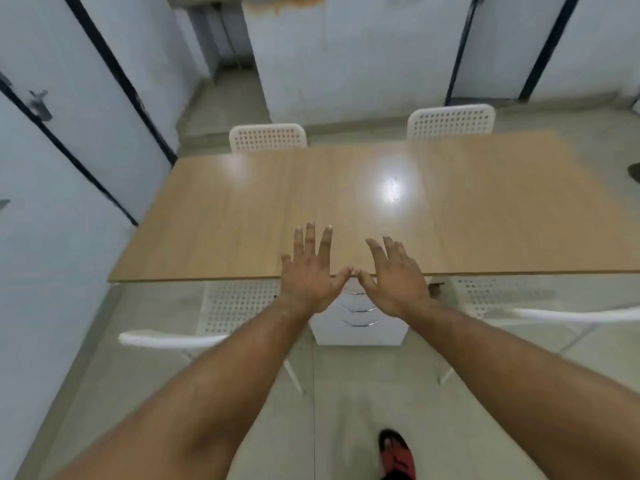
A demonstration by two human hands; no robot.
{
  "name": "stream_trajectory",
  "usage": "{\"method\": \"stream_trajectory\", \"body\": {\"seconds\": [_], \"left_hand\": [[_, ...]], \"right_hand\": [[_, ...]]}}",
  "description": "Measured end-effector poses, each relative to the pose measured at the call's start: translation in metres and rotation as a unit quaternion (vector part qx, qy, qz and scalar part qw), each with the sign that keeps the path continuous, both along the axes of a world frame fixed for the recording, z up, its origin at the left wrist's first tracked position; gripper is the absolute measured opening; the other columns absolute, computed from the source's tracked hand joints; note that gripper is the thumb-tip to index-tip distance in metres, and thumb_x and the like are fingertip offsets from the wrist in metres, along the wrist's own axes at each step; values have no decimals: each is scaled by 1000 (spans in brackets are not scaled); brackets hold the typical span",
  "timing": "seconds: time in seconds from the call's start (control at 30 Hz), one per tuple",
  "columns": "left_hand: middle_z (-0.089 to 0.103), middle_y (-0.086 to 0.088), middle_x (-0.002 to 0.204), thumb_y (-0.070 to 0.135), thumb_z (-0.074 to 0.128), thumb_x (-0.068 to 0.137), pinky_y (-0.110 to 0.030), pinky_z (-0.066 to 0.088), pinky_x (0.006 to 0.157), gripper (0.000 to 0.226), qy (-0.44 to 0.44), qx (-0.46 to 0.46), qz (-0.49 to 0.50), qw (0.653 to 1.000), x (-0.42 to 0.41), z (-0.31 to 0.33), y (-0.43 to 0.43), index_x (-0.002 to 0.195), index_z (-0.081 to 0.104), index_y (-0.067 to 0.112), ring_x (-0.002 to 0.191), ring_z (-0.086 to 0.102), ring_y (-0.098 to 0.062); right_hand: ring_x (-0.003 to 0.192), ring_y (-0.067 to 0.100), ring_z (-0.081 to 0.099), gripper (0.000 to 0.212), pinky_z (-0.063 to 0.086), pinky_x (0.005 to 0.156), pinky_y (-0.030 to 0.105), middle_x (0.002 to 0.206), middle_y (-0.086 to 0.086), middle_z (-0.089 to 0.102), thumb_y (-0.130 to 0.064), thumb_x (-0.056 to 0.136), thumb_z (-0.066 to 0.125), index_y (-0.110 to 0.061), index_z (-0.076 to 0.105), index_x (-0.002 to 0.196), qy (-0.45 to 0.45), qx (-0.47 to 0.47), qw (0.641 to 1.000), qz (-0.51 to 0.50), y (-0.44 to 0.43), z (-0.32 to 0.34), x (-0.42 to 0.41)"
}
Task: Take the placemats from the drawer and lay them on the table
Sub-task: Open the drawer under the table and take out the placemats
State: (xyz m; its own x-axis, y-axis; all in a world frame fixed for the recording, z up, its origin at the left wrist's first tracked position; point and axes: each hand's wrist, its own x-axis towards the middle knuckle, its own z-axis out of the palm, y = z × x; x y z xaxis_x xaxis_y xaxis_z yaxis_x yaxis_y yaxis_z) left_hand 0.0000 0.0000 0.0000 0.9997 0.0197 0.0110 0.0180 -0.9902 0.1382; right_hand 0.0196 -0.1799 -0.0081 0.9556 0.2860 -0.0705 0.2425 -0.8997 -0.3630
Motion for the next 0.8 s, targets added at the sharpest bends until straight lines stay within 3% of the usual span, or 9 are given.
{"method": "stream_trajectory", "body": {"seconds": [0.23,0.37,0.57,0.8], "left_hand": [[-16,-7,166,71,28,94,-59,23,114,87,117,32,24,992,43,-77,-10,158,-12,28,153,-11,-30],[-17,-9,166,55,43,94,-61,22,114,87,188,58,13,980,58,-115,-8,159,-8,25,153,-13,-32],[-21,-8,165,40,48,91,-60,21,115,92,226,57,19,972,54,-156,-3,157,-15,29,153,-15,-32],[-20,-8,165,42,52,88,-60,28,111,96,151,23,12,988,43,-188,5,158,-12,31,152,-17,-33]], "right_hand": [[138,26,42,57,42,105,42,155,3,43,-46,100,41,-22,35,152,140,-32,988,63,-7,-92,40],[130,27,51,58,48,98,41,156,2,39,-41,99,43,-21,34,152,209,-45,972,94,-4,-139,55],[129,35,52,70,50,95,47,168,4,6,-40,99,43,-19,13,158,238,-60,967,74,7,-187,68],[110,36,62,71,54,82,44,160,7,21,-35,93,52,-13,23,154,208,-86,974,18,25,-218,62]]}}
